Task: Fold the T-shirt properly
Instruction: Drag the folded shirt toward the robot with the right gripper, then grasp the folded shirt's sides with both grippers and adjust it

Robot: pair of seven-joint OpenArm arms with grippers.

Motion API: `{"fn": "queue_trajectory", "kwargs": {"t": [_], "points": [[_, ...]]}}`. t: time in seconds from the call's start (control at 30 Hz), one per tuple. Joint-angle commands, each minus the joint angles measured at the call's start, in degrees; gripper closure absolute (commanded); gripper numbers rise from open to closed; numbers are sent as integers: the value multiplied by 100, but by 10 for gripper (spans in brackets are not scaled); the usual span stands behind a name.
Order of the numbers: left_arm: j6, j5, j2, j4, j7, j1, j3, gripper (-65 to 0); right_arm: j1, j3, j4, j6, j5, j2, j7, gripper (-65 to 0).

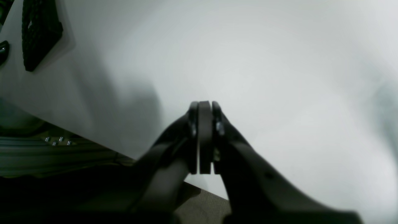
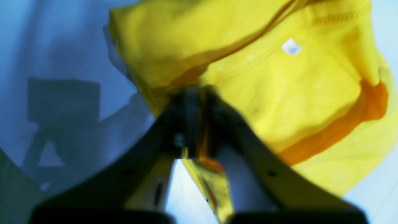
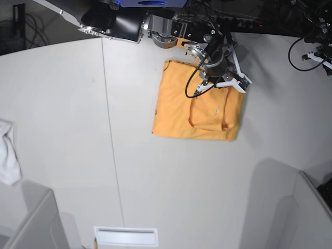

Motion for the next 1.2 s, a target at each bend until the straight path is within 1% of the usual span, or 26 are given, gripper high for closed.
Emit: {"fn": "queue_trajectory", "kwargs": {"t": [0.0,0.07,0.2,0.3,0.37,0.47,0.5,0.53,0.67,0.7,0.73,0.77,0.8,0.87,0.93,1.0,1.07,1.17], "points": [[19,-43,-74,92,-119,14,-16,0,34,31,129,-41,-56,-115,201,0],[19,-43,-74,92,-119,14,-7,0,-89,163,287,-50,-56,-115,342,0],[19,-43,-74,92,-119,5,-7,0,-379,558,937,11,-30,-115,368,0],[19,-43,-74,92,-119,5,-7,0,-362,673,1192,99,445,-115,377,0],[19,-52,-74,92,-119,5,-7,0,-362,857,1184,117,814,-115,474,0],[19,-52,-65,92,-119,5,-7,0,-362,1051,1104,117,1386,-115,869,0],[19,-52,-65,92,-119,5,2,0,-362,1059,981,117,1491,-115,966,0],[19,-52,-56,92,-119,5,20,0,-362,1059,867,117,1518,-115,1036,0],[37,-43,-56,92,-119,199,609,0,-291,1042,428,117,1526,-132,1168,0],[37,-34,-56,100,-119,216,793,0,-291,1042,410,117,1526,-132,1168,-32],[37,-8,-56,100,-119,225,960,0,-291,1042,419,126,1526,-141,1168,-123],[37,-8,-56,100,-119,225,1083,0,-291,1042,436,126,1526,-141,1168,-194],[37,-8,-56,100,-119,216,1189,0,-283,1042,507,126,1526,-141,1133,-222],[46,-52,-56,109,-119,181,1356,0,-274,1077,806,161,1526,-132,1107,-212],[28,-52,-47,144,-119,155,1479,0,-212,1183,1263,161,1526,-62,825,-212],[10,-61,-21,294,-119,120,1813,0,-177,1508,1808,161,1526,61,377,-209],[10,-61,-21,487,-119,146,2209,0,-168,2000,2212,161,1526,219,122,-209],[10,-61,-21,505,-119,49,2718,0,-195,2686,2362,161,1526,430,122,-209]]}}
